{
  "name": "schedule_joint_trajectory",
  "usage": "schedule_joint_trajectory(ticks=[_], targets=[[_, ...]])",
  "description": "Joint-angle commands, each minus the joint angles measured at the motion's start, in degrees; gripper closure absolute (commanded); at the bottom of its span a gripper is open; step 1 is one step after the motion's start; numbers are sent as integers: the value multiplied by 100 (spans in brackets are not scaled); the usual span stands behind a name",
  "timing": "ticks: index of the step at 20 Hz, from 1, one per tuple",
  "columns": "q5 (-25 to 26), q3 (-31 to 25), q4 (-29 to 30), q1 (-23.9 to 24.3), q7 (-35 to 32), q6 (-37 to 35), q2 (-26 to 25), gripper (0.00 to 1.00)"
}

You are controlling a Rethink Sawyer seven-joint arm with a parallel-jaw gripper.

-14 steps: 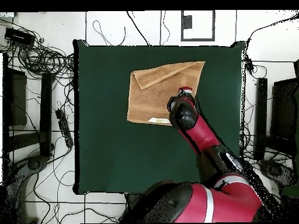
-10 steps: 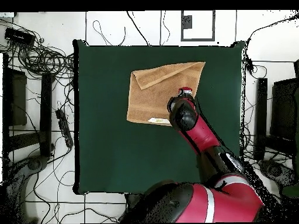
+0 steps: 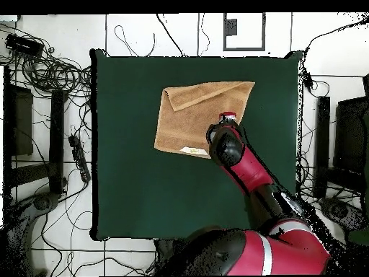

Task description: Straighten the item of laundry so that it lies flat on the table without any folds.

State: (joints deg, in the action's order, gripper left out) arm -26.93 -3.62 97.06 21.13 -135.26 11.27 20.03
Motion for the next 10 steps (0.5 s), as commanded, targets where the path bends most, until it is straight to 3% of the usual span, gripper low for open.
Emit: schedule_joint_trajectory(ticks=[1, 10], targets=[[257, -742, 1091, -6, -1022, -498, -437, 100], [317, -829, 1241, 32, -1174, -379, -373, 100]])
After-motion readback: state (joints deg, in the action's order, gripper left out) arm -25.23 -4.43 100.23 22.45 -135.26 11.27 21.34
